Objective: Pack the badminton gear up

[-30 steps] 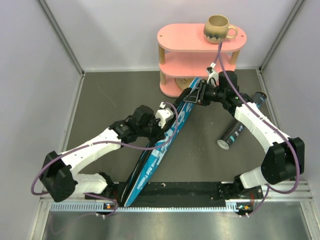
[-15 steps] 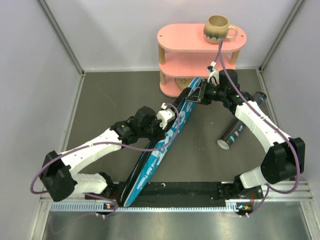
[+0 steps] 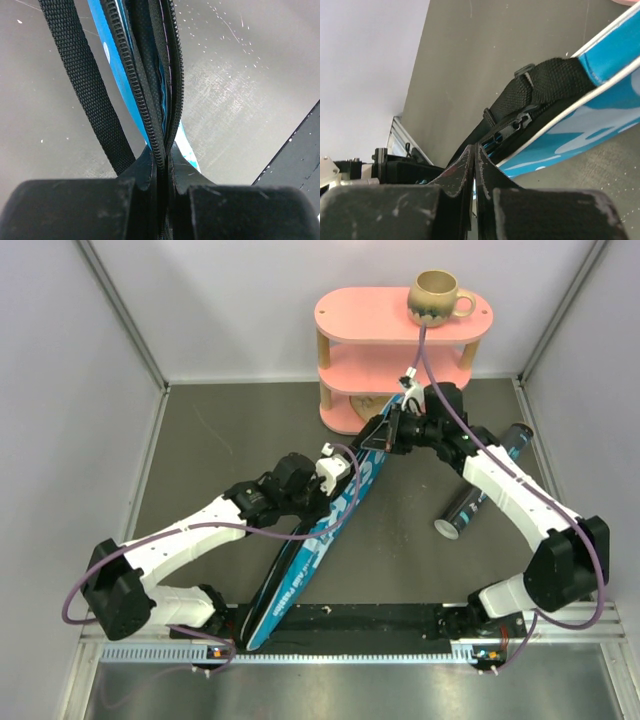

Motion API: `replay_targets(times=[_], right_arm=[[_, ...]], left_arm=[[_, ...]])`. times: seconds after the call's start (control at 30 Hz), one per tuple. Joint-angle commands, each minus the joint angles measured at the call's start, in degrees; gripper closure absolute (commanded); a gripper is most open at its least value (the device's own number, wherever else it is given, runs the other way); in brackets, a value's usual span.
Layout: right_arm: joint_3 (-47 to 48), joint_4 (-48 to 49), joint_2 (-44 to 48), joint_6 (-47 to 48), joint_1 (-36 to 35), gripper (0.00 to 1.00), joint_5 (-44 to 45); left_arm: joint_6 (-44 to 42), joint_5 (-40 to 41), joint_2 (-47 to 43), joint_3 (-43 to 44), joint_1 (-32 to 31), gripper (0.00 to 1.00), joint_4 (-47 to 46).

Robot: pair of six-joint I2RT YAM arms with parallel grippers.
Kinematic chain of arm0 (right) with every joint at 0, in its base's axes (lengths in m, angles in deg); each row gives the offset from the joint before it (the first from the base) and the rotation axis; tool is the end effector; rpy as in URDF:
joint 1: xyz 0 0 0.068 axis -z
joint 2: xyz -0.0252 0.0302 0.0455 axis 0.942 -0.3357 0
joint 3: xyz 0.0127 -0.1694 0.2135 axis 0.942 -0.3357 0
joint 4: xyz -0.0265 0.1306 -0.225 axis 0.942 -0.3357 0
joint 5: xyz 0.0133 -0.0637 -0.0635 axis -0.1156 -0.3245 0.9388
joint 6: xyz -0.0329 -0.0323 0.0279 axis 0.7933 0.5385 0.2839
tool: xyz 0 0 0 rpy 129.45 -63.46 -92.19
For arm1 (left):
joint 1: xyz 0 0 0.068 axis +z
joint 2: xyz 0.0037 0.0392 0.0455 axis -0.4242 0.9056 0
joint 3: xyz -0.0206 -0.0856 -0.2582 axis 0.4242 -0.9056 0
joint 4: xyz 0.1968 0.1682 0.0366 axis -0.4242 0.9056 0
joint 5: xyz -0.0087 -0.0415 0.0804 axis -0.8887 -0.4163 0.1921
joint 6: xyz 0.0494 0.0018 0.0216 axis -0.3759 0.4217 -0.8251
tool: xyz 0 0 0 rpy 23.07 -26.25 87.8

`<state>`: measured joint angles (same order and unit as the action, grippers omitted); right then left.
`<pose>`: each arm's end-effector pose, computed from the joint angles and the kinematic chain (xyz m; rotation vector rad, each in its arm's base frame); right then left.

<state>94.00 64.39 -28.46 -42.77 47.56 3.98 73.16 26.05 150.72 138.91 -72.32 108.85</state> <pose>0.2953 0.1438 0.3337 -0.1423 2.2192 1.1275 0.1838 -0.2046 0.2775 0.9698 2.1533 -0.5645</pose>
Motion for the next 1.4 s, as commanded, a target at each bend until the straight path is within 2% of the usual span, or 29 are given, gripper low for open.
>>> replay_targets(times=[0.0,0.03,0.07,0.1,0.17,0.2,0.27,0.33,0.47,0.53,0.7,0.9,1.37], right_arm=[[-1.1,0.8,5.7,-0.7,0.5,1.00,5.9],[-0.9,0.0,6.1,-0.9,0.5,1.00,8.6],[-0.3,-1.3,6.5,-1.0,0.4,0.89,9.8],[0.5,-2.8,6.5,-0.6,0.3,0.83,11.0],[5.1,-10.7,5.6,0.9,-0.5,0.74,16.6],[7.0,-12.2,5.3,1.8,-1.2,0.72,18.2],[7.8,-14.1,5.2,2.4,-1.9,0.61,21.9],[10.8,-16.4,3.8,3.4,-2.9,0.57,25.0],[14.6,-19.2,1.2,3.9,-5.8,0.59,29.7],[17.3,-20.5,0.1,2.4,-7.6,0.63,33.7],[22.6,-24.8,-3.9,-0.8,-11.1,0.67,40.3],[24.1,-27.5,-6.0,-1.2,-12.9,0.68,44.9],[26.2,-28.7,-8.9,-2.0,-14.2,0.68,47.0]], left_arm=[[1.1,2.7,-0.5,3.2,-0.1,1.00,-6.1],[1.2,3.0,-0.8,3.1,-0.1,1.00,-6.1],[1.2,3.2,-0.9,3.0,-0.1,1.00,-6.1],[1.4,3.7,-1.0,3.0,0.0,1.00,-5.9],[2.0,5.3,-0.9,3.4,0.0,1.00,-4.9],[2.5,6.0,-0.7,3.7,-0.1,1.00,-4.4],[3.2,8.1,-0.2,4.3,-0.2,1.00,-3.7],[3.6,8.7,-0.1,4.4,-0.3,1.00,-3.5],[3.6,10.1,0.4,4.8,-1.4,1.00,-3.5],[4.1,12.7,0.5,5.0,-2.3,1.00,-3.6],[6.7,18.2,1.2,5.6,-4.5,1.00,-3.6],[8.8,23.5,2.2,6.3,-6.7,1.00,-3.2],[10.5,29.6,2.6,6.7,-10.3,1.00,-2.9]])
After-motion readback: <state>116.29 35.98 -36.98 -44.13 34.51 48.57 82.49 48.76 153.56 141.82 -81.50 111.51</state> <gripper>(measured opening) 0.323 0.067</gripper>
